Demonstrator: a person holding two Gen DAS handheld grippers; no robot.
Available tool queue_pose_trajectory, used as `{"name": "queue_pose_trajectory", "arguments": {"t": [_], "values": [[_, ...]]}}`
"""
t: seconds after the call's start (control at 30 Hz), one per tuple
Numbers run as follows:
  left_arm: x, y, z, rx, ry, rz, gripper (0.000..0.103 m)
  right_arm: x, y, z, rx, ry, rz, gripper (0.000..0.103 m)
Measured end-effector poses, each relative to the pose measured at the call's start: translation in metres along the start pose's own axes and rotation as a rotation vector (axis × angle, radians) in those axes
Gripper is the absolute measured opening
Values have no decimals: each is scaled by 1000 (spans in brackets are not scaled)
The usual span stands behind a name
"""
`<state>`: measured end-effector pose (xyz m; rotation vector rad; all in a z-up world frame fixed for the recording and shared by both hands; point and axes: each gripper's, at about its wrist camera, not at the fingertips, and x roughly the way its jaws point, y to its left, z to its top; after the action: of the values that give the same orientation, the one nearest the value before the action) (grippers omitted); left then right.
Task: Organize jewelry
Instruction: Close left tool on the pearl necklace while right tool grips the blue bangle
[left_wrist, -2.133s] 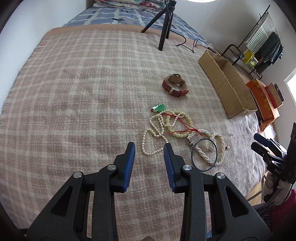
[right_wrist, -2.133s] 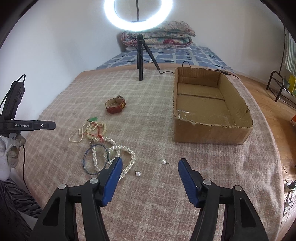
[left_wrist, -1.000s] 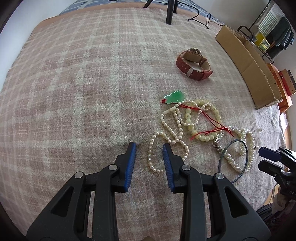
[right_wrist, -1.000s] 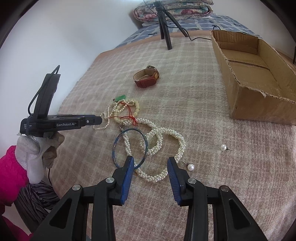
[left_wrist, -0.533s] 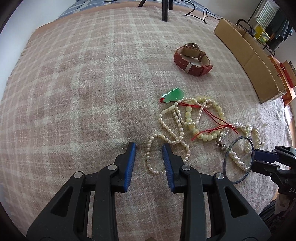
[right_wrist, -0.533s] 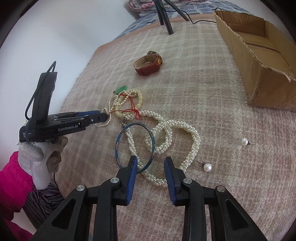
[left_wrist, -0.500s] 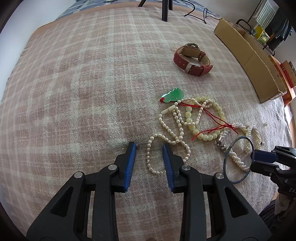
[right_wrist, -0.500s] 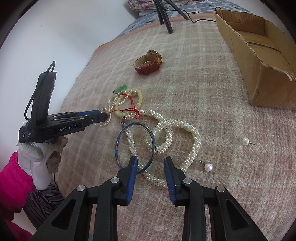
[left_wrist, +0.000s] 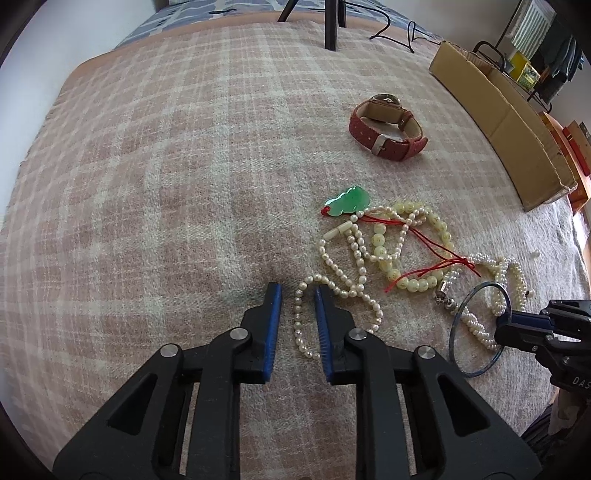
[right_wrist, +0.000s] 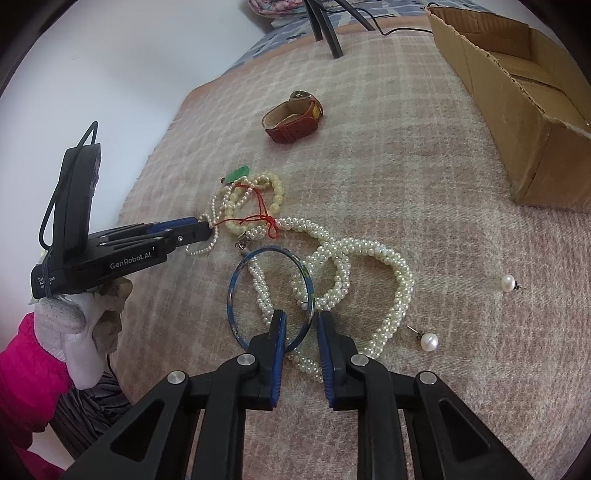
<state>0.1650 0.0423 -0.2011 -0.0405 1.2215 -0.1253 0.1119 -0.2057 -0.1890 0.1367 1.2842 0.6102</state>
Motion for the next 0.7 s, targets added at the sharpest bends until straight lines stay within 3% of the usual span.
{"name": "queue_pose_trajectory", "arguments": {"t": [0.1, 0.23, 0.7], "values": [[-1, 0, 4, -13, -1, -11, 2, -1, 5, -2, -16, -3, -7, 8], [-7, 6, 4, -31, -14, -29, 1, -5, 17, -3, -58, -22, -25, 2], [-51, 2, -6, -18, -135, -52, 1, -29, 30, -8, -163, -116, -115, 1]]}}
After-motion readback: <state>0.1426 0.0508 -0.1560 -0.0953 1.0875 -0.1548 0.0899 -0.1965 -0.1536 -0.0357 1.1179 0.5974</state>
